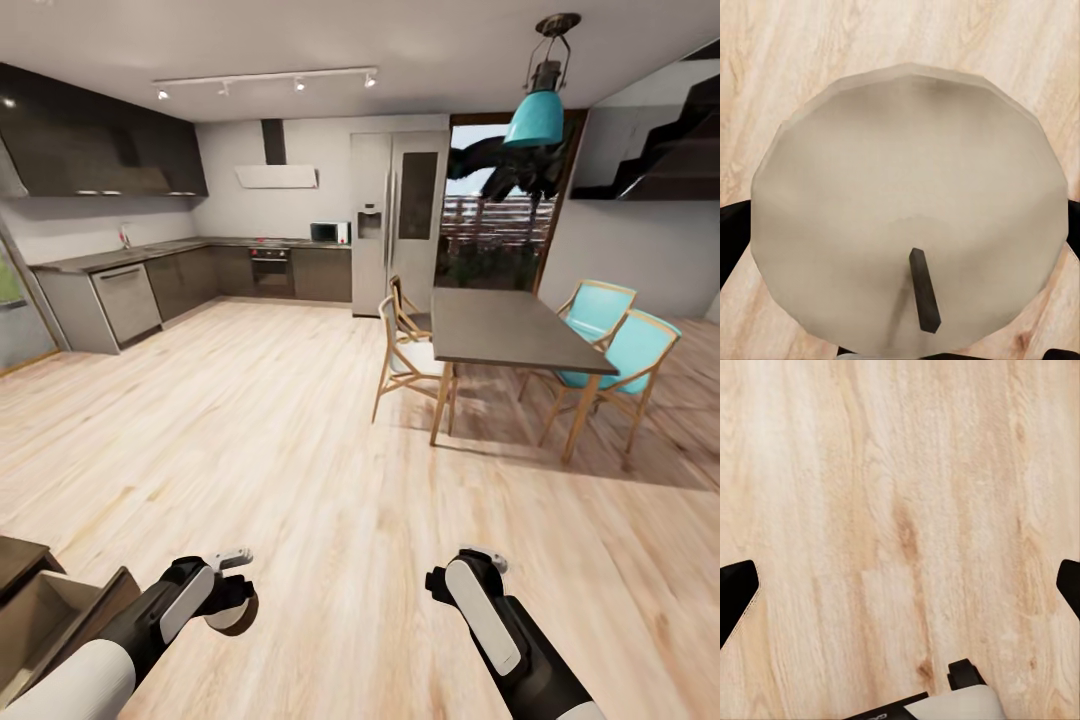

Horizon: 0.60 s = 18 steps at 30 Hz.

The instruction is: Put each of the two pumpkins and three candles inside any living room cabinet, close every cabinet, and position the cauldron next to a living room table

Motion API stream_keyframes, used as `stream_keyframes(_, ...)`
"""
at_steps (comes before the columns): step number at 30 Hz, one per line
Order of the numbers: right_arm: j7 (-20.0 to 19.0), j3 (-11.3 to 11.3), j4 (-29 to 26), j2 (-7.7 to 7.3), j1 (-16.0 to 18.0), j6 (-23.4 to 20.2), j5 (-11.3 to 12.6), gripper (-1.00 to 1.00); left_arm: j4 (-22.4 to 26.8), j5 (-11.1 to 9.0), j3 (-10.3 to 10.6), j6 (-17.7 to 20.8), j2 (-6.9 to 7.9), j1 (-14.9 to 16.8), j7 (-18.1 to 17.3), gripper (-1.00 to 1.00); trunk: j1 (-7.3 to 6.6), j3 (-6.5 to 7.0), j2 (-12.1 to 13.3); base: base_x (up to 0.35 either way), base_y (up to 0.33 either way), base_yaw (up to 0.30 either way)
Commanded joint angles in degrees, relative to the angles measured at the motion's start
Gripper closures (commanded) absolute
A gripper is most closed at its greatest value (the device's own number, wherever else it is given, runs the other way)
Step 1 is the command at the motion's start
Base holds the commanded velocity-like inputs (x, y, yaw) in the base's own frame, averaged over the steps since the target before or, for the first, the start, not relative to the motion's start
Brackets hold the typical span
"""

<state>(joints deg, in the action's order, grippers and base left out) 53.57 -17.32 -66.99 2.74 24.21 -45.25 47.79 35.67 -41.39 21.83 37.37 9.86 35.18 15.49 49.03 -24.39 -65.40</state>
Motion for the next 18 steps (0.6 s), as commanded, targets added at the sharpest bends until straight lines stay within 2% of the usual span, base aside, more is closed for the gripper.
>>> stream_keyframes(1, 0.6, -0.1, -0.1, -0.02, 0.0, -0.2, 0.5, -1.00, 0.1, -0.5, 0.4, 0.1, 0.07, 0.1, 0.5, 1.00, 0.04, -0.07, 0.0, 0.278, -0.080, 0.280)
stream_keyframes(4, 0.6, -0.1, 0.0, -0.02, 0.0, -0.2, 0.5, -1.00, 0.1, -0.5, 0.4, 0.1, 0.07, 0.1, 0.5, 1.00, 0.04, -0.07, 0.0, 0.194, -0.042, 0.282)
stream_keyframes(11, 0.6, -0.2, 0.0, -0.02, 0.0, -0.2, 0.5, -1.00, 0.1, -0.5, 0.4, 0.1, 0.00, 0.1, 0.5, 1.00, 0.04, -0.07, 0.0, 0.048, -0.023, 0.284)
stream_keyframes(18, 0.6, -0.2, 0.0, -0.02, 0.0, -0.2, 0.5, -1.00, -0.1, -0.5, 0.4, 0.1, -0.01, 0.1, 0.5, 1.00, 0.04, -0.07, 0.0, 0.159, -0.146, 0.284)
